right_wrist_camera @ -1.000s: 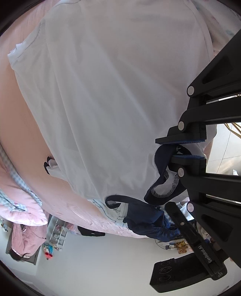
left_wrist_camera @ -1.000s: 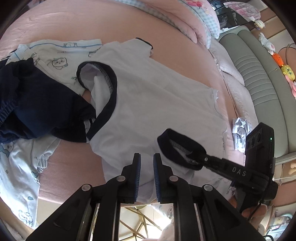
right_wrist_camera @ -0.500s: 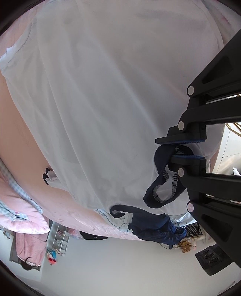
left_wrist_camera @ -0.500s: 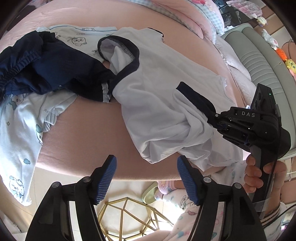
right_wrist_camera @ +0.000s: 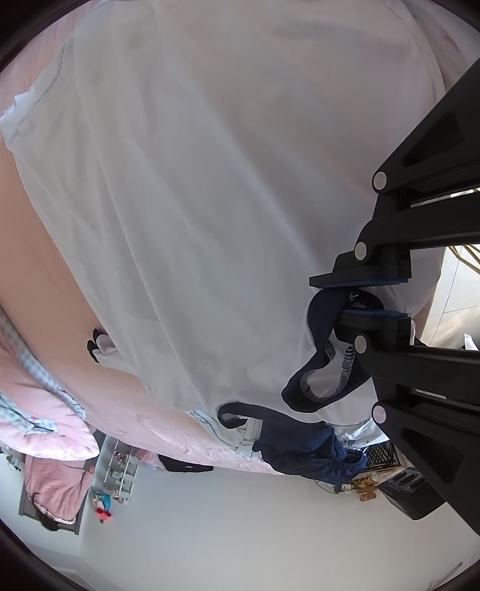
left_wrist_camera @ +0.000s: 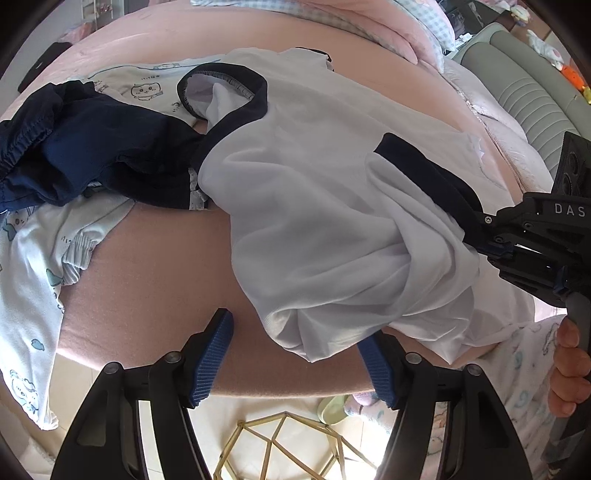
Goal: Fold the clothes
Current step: 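Open the right gripper and release the navy-trimmed sleeve onto the shirt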
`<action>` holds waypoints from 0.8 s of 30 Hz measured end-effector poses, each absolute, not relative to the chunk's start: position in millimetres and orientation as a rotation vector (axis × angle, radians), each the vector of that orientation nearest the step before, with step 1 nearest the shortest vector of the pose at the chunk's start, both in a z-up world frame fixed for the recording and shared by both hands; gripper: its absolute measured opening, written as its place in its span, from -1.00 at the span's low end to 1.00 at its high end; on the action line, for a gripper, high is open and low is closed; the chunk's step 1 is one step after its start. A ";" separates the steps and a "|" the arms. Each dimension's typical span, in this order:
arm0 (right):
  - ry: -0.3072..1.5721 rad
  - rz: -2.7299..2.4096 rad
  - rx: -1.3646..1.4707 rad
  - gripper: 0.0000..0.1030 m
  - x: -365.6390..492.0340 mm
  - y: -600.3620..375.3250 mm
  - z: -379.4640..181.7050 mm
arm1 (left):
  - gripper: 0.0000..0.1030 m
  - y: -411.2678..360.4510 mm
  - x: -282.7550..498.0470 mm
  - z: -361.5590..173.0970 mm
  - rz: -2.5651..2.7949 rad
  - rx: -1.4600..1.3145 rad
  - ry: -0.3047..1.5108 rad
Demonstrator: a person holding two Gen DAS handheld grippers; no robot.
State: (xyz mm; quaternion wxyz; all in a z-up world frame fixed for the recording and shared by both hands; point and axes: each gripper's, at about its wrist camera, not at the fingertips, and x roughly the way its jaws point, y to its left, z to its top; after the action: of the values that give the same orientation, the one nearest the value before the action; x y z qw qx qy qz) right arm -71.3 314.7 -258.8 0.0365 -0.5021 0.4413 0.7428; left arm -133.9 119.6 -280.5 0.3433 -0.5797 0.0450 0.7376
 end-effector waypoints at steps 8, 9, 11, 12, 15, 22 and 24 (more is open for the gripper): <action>1.412 2.226 -1.540 0.32 -56.0 319.3 -258.8 | -0.69 109.8 -140.4 -275.9 1.932 -1.505 0.107; 1.411 2.235 -1.516 0.42 -50.7 320.0 -255.6 | -0.69 109.0 -141.1 -275.1 1.936 -1.509 0.113; 1.426 2.279 -1.450 0.42 -37.6 320.9 -246.3 | -0.69 106.9 -142.3 -272.9 1.930 -1.518 0.110; 1.428 2.298 -1.430 0.42 -31.2 320.5 -242.0 | -0.69 105.6 -142.6 -271.3 1.923 -1.519 0.102; 1.351 2.379 -1.384 0.42 -12.7 313.7 -227.2 | -0.69 101.2 -141.9 -264.0 1.918 -1.497 0.093; 1.122 2.529 -1.408 0.42 9.6 284.2 -205.5 | -0.82 87.0 -144.3 -248.8 1.956 -1.460 0.067; 1.163 2.555 -1.420 0.42 11.9 278.4 -204.3 | -0.84 83.2 -144.4 -246.2 1.978 -1.461 0.043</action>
State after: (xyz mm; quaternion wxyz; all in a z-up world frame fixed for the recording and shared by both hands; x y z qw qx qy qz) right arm 11.9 278.4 -204.3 -0.0022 -0.4513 0.3697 0.8122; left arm -144.4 83.2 -246.2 0.3344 -0.5598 0.0164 0.7580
